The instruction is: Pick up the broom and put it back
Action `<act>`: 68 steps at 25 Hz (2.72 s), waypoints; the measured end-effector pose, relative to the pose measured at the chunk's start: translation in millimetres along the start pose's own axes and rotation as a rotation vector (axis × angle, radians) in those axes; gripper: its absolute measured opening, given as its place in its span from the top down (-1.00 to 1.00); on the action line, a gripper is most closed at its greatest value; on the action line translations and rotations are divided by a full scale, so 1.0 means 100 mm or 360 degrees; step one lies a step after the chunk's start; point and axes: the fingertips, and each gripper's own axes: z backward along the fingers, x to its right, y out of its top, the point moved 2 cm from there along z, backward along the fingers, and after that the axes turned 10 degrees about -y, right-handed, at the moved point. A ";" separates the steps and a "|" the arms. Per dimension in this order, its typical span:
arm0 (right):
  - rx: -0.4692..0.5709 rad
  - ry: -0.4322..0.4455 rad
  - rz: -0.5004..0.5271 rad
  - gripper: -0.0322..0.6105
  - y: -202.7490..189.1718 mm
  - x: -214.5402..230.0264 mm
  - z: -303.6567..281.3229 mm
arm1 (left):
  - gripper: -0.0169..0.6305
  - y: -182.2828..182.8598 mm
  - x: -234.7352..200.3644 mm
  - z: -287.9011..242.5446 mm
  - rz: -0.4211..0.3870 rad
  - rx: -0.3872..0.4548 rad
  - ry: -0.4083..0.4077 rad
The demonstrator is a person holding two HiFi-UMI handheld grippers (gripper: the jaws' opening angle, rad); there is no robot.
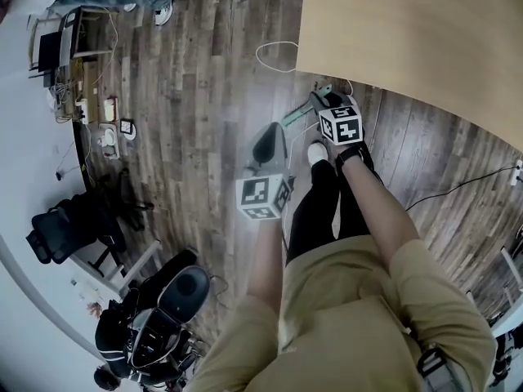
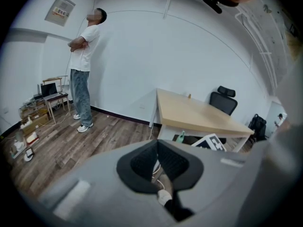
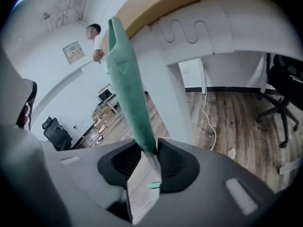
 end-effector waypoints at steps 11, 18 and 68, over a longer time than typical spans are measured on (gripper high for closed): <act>0.0015 0.0066 0.0020 0.57 0.23 -0.04 -0.32 | 0.94 -0.13 -0.06 -0.08 0.0030 -0.0034 0.0014; 0.0036 0.0110 0.0090 0.00 0.20 -0.06 -0.30 | 0.94 -0.03 -0.06 -0.18 0.0037 -0.0021 -0.0020; 0.1414 -0.0189 0.0366 0.89 2.62 -1.04 4.57 | 0.94 2.78 1.72 1.61 -0.0639 0.0821 -0.0277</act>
